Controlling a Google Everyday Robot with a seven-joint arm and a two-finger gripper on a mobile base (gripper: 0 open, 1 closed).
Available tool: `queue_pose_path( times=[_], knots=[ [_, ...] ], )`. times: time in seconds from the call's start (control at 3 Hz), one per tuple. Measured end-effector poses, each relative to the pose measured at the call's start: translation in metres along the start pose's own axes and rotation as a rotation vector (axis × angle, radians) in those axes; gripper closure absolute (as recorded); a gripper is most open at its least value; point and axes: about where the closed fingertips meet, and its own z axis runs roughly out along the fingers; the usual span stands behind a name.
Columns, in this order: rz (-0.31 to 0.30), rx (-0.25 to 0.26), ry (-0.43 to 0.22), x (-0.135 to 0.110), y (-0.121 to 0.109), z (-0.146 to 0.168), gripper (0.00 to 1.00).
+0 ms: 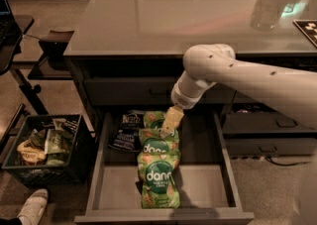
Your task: Pick blue chip bag from middle drawer and place on counter
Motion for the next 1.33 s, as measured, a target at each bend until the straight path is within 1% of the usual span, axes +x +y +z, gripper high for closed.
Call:
queue_pose_path(
  times=[0.33,0.67,1.0,1.33],
  knots=[
    [-0.001,-0.032,-0.015,-0.018,-0.013,0.043,0.00],
    [0.000,-0.039,-0.015,-0.018,-0.013,0.048,0.00],
    [-0.028,-0.064,-0.041,-0.023,0.001,0.057,0.00],
    [-0.086,-0.097,-0.164,-0.032,0.029,0.081,0.00]
  ],
)
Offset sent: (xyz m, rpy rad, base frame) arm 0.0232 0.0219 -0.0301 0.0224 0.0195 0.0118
